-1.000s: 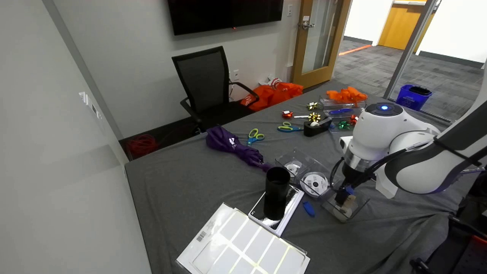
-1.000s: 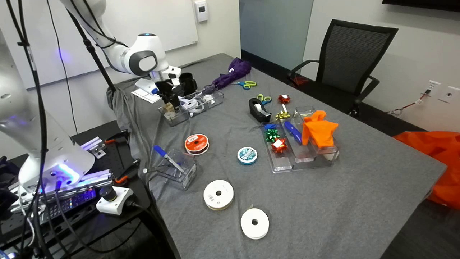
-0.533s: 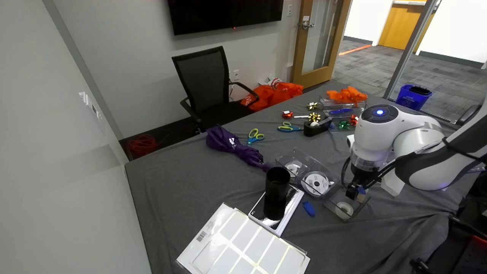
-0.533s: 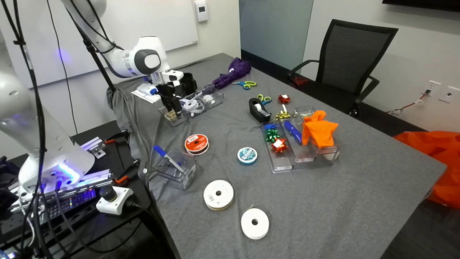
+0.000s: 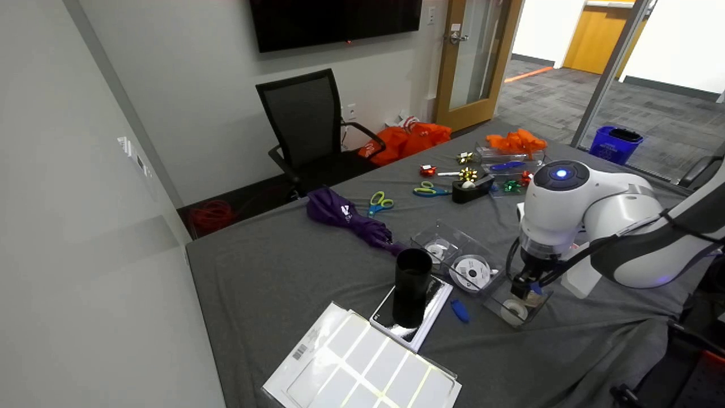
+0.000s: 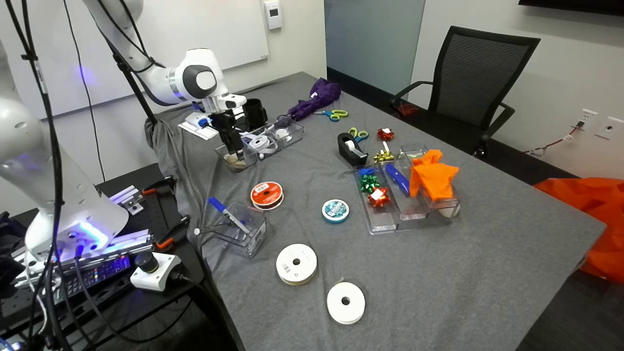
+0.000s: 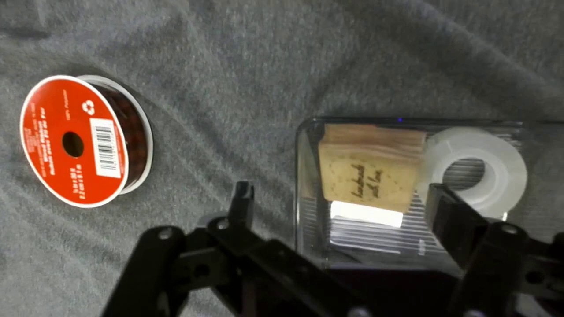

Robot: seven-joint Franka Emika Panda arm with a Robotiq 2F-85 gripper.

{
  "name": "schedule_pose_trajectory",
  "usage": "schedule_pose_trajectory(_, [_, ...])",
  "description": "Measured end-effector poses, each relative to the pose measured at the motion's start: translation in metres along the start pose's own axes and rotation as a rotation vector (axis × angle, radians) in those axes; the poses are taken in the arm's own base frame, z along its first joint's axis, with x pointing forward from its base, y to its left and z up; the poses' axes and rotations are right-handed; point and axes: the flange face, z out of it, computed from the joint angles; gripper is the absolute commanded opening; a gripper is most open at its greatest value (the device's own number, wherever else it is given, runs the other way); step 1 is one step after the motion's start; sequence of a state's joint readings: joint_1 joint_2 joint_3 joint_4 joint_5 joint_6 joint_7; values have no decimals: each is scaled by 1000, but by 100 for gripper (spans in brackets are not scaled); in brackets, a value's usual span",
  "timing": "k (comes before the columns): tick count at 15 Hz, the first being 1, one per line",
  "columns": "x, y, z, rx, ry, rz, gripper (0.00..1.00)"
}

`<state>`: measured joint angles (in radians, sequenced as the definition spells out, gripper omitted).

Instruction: Move the object across the table and place it in the box

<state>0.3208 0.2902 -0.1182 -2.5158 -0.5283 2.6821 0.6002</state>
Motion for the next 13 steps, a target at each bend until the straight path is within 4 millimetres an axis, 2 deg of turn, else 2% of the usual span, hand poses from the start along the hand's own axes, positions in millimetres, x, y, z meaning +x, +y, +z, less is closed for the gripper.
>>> schedule_pose_trajectory(5, [4, -3, -5, 27, 41, 31, 100])
schedule_pose_trajectory(9, [-4, 1, -9, 1, 10, -1, 100])
schedule_pose_trajectory(13, [-19, 9, -31, 4, 23, -75, 100])
